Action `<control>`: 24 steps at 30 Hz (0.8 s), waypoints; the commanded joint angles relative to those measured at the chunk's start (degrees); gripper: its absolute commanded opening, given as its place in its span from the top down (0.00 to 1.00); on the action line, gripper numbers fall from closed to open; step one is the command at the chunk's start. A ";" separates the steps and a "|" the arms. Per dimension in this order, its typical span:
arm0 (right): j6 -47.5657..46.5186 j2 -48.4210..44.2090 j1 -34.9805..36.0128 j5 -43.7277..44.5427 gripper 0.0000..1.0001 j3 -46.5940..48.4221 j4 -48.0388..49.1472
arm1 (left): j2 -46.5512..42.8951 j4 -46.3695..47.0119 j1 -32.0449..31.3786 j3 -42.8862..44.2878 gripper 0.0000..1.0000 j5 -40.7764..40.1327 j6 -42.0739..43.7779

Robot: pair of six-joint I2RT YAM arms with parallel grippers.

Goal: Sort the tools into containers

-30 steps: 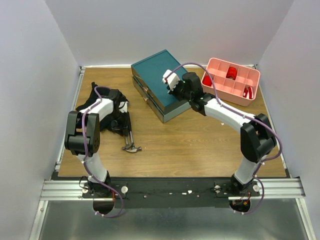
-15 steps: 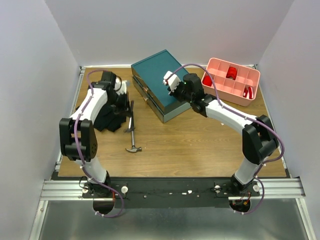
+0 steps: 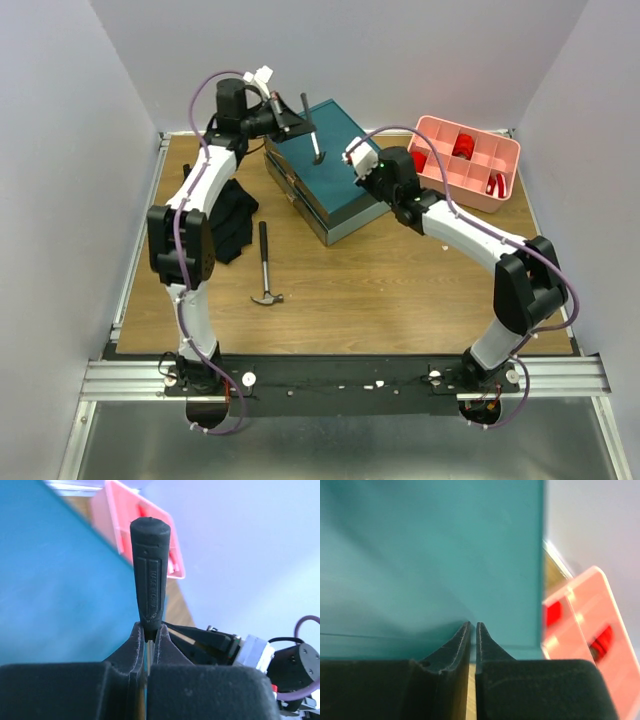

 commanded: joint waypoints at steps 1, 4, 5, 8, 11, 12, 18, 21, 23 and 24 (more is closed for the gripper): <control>-2.58 -2.79 -4.35 6.74 0.77 2.01 -5.57 | 5.61 12.17 -5.40 5.39 1.00 1.52 -10.44; -4.08 -3.76 -6.47 7.27 0.73 3.33 -8.20 | 10.28 12.26 -7.26 9.08 1.00 -1.46 -12.81; -4.09 -4.98 -7.61 7.01 0.73 3.42 -8.99 | 12.37 12.34 -8.22 10.13 1.00 -2.08 -13.16; -4.35 -7.44 -9.37 6.83 0.73 2.29 -10.32 | 14.50 9.11 -8.93 13.66 1.00 -6.29 -13.60; -4.70 -9.47 -9.90 6.21 0.73 -0.87 -9.97 | 13.98 4.46 -8.94 13.31 1.00 -10.43 -16.23; -4.70 -10.69 -9.90 5.60 0.72 -1.75 -9.97 | 13.72 3.74 -8.94 12.00 1.00 -11.30 -17.20; -4.44 -11.94 -9.90 3.66 0.72 -3.52 -11.46 | 14.68 -4.09 -9.02 9.53 0.80 -17.20 -21.60; -4.17 -11.15 -9.90 3.22 0.71 -2.47 -11.99 | 14.95 -4.10 -9.11 8.65 0.35 -17.38 -21.35; -3.82 -10.53 -9.90 2.96 0.71 -2.03 -12.08 | 13.64 -1.91 -9.02 8.04 0.23 -15.37 -20.20; -3.65 -10.36 -9.99 2.61 0.71 -1.77 -11.99 | 12.93 -1.81 -9.02 7.51 0.20 -14.92 -19.59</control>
